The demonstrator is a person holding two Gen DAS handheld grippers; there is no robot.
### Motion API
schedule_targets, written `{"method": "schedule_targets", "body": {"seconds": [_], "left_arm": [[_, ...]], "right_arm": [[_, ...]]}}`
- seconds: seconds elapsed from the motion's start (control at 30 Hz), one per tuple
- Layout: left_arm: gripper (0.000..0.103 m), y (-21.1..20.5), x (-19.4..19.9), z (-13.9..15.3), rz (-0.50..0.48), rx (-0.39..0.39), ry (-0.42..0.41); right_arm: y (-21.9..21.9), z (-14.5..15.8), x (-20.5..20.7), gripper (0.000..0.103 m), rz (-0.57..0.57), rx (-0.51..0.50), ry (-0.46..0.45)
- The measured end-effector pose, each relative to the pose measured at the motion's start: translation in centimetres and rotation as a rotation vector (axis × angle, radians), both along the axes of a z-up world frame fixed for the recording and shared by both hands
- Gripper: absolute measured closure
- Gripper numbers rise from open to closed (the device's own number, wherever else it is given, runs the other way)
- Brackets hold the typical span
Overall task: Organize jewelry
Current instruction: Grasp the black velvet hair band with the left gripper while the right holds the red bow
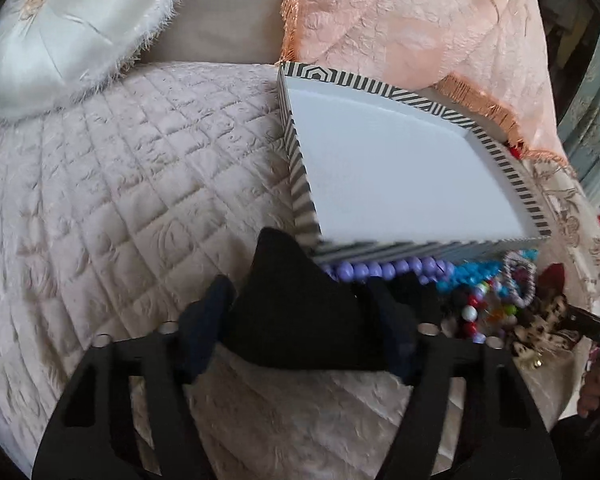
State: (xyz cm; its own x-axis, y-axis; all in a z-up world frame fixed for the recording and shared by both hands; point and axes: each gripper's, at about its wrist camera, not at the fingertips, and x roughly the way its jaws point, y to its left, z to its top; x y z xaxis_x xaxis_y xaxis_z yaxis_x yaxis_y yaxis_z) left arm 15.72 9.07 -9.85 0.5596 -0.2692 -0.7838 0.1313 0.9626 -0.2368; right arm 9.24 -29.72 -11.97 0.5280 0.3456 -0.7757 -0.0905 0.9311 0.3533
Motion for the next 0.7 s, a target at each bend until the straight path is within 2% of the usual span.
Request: {"method": "schedule_targets", "body": {"seconds": [0.03,0.07,0.1,0.23,0.4,0.53,0.6,0.7], "left_arm": [[0.060,0.0,-0.4,0.2,-0.008,-0.015,0.004],[0.073,-0.2,-0.7,0.4,-0.016,-0.027,0.005],[0.077,-0.3,-1.5,0.9,-0.025,-0.033,-0.006],[0.079,-0.8,-4.9,2.7,-0.051,-0.031,-0.064],[0.080,-0.6,-9.3,4.2,0.007,0.054,-0.125],[0.080,-0.2,-10.5,3.3,0.076,0.149,-0.135],[0.079,-0.2,-10.5,2.2,0.083,0.162,-0.105],[0.075,-0.6,-10.6,1.1,0.091,0.220,-0.117]], "right_arm": [[0.0,0.0,0.0,0.082,0.000,0.004,0.001],[0.0,-0.1,0.1,0.081,0.003,0.011,0.005],[0.0,-0.1,0.1,0.079,0.005,0.014,0.009],[0.1,-0.3,0.2,0.079,0.003,0.020,0.010],[0.5,0.4,-0.3,0.083,0.018,-0.018,-0.026],[0.7,1.3,-1.2,0.085,0.035,-0.027,-0.061],[0.9,1.9,-1.7,0.086,0.049,-0.029,-0.074],[1.3,2.7,-2.3,0.086,0.066,-0.023,-0.104]]}}
